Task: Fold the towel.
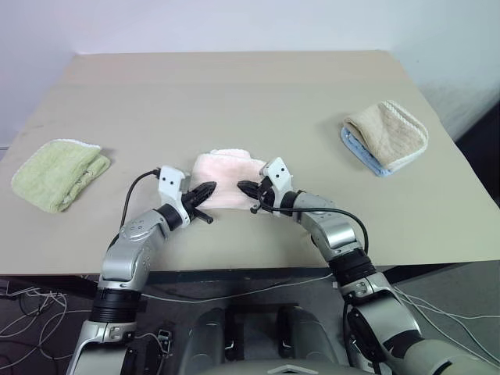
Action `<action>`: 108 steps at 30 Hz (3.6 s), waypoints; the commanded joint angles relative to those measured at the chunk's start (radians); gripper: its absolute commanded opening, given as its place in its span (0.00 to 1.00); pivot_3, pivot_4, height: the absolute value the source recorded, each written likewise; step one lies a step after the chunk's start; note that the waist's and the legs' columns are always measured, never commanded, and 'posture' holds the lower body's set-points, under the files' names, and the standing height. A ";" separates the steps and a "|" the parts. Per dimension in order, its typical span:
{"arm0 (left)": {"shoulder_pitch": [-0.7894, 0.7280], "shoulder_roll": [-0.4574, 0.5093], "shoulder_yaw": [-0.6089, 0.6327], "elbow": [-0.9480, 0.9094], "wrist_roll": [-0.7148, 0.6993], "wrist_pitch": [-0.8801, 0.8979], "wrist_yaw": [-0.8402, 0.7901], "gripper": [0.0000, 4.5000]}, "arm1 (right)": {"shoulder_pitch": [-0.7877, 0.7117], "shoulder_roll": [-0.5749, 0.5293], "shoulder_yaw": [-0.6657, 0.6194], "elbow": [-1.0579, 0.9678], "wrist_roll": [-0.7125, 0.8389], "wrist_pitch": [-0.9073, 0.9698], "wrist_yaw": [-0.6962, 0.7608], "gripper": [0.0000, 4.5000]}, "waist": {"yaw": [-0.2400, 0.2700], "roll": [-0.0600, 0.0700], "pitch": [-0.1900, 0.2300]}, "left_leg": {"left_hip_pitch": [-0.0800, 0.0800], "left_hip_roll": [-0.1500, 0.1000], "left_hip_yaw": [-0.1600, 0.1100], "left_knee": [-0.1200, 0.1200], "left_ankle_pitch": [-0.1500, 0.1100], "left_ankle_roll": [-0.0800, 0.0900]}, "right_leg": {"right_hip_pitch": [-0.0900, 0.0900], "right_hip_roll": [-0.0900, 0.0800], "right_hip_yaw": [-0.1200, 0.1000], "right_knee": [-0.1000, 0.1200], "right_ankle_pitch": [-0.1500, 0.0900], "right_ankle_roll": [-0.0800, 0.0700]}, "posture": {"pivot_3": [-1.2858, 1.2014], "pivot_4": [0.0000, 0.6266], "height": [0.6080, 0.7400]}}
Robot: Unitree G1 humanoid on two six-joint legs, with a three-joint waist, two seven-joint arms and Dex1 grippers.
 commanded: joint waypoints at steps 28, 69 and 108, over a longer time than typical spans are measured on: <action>-0.103 -0.127 0.282 0.071 -0.641 0.672 0.422 1.00 | 0.013 -0.116 -0.132 -0.256 0.087 0.039 -0.012 0.00 | 0.010 -0.001 0.000 | 0.001 -0.002 -0.001 0.001 0.000 0.001 | 0.003 0.002 -0.001 0.000 0.000 0.000 | 0.52 0.24 1.00; -0.307 0.183 0.700 0.220 -0.621 0.069 0.354 0.00 | 0.018 -0.134 -0.123 -0.280 0.081 0.042 -0.026 0.00 | -0.003 -0.003 0.001 | 0.001 -0.001 0.000 0.001 0.000 0.001 | 0.002 0.003 -0.001 -0.001 0.000 0.000 | 0.52 0.24 1.00; 0.239 0.068 0.246 -0.183 -0.347 0.080 0.261 1.00 | 0.008 -0.085 -0.076 -0.251 0.073 0.045 -0.010 0.00 | -0.002 -0.010 0.000 | -0.001 -0.003 0.001 -0.006 -0.004 -0.001 | -0.004 -0.004 0.002 -0.002 -0.001 -0.005 | 0.52 0.24 1.00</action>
